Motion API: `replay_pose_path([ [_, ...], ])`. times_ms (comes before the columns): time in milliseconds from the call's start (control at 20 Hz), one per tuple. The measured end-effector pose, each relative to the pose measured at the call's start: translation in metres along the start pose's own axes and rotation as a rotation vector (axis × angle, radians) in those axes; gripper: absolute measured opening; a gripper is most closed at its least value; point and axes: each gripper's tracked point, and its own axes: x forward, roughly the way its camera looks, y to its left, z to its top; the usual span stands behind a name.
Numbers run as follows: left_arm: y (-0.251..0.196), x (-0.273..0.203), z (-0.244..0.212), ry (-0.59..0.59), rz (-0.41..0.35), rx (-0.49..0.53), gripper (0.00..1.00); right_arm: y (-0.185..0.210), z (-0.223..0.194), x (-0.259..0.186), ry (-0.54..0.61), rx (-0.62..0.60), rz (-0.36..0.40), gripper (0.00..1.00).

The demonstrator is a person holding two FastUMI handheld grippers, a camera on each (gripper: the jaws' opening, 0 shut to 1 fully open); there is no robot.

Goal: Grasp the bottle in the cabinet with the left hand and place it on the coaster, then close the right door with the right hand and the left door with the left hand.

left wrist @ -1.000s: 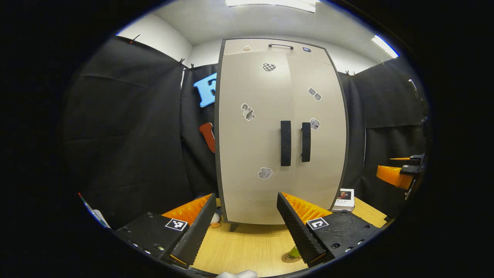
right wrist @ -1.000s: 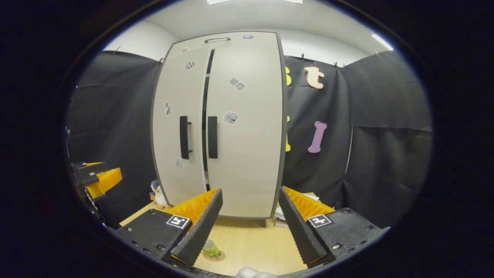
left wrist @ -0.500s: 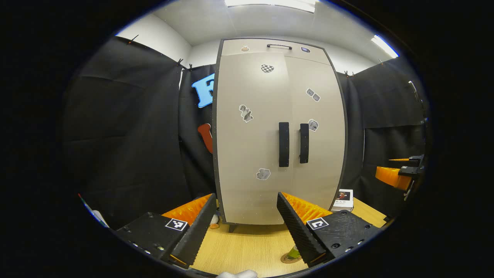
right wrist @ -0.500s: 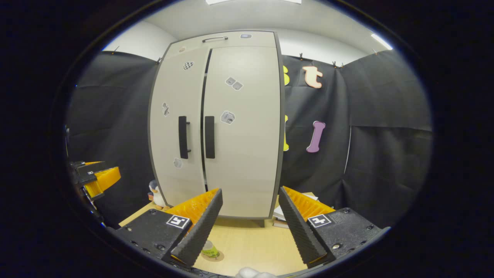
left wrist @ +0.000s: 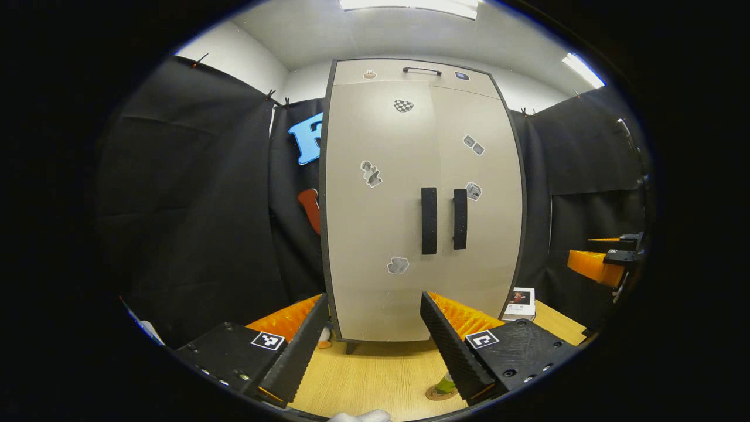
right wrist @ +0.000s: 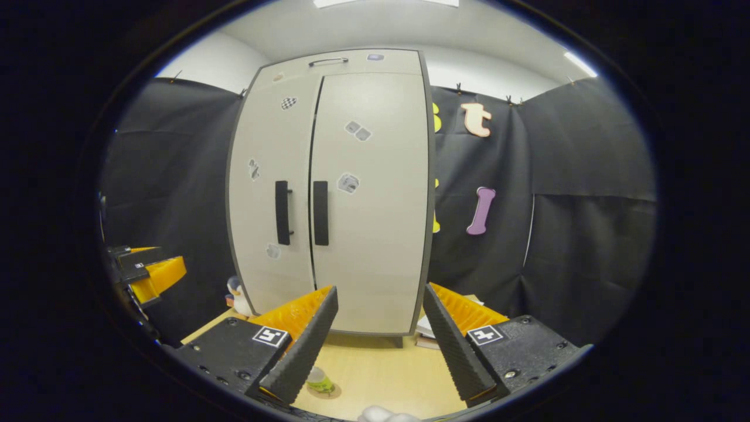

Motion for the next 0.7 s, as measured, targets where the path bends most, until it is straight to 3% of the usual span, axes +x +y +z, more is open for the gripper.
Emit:
replay_pose_path([
  [700, -0.0013, -0.0009, -0.0004, -0.001, -0.003, -0.005, 0.96, -0.0058, -0.0052, -0.0052, 0.003, 0.007, -0.013, 0.96],
])
